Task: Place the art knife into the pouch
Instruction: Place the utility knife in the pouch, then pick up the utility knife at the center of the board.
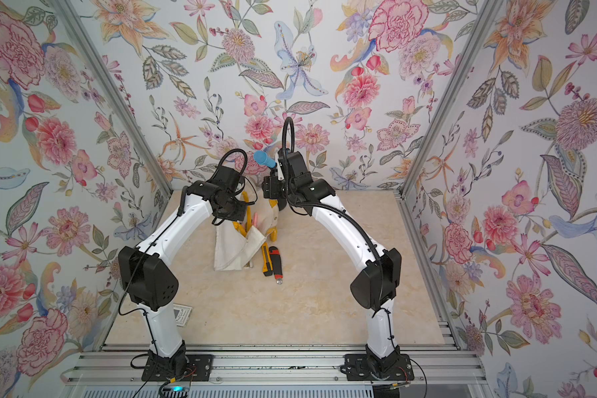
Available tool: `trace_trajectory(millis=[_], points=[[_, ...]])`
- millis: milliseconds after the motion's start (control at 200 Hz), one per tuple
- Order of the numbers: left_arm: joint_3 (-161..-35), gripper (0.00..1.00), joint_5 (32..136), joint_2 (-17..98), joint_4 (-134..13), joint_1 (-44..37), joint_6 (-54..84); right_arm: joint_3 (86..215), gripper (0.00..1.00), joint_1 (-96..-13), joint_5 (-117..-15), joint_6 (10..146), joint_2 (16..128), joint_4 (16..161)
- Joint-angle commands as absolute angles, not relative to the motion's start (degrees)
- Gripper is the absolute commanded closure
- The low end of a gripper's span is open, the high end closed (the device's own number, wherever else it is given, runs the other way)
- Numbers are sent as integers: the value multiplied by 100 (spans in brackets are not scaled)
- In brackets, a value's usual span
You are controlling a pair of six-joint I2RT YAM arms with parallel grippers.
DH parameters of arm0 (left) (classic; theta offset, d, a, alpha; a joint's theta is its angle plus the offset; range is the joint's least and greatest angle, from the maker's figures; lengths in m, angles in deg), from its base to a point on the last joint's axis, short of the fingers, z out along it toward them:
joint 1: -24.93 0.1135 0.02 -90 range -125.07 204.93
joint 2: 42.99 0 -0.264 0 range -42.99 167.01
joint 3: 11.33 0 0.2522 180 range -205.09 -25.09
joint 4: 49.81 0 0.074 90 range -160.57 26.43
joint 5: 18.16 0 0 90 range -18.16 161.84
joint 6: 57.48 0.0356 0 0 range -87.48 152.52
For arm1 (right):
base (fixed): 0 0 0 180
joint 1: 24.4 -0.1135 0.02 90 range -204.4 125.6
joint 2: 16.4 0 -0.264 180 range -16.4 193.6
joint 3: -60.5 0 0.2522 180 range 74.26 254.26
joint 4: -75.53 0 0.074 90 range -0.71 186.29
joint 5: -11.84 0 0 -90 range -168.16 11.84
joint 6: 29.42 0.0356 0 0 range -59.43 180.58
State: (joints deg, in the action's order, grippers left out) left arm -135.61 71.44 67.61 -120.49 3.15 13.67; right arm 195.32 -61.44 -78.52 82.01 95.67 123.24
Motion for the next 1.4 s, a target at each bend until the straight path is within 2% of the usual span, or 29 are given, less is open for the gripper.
trace_trajectory(millis=[0, 325, 640, 1076, 1396], points=[[-13850, 100, 7053, 6888, -11976, 254, 1494, 18830, 23, -6188, -8275, 8140, 9382, 12494], [-14175, 100, 7082, 7126, -12124, 307, 1485, 16351, 21, -6239, -8603, 8281, 8288, 12161], [-14232, 100, 7086, 7186, -12254, 392, 1426, 15175, 20, -6789, -8651, 8242, 8450, 11669], [-13467, 100, 7070, 6787, -12121, 655, 1213, 15186, 23, -6953, -8133, 8334, 9355, 11204], [-13259, 100, 7042, 6635, -12091, 688, 1209, 15501, 24, -7033, -8172, 8328, 9815, 11269]])
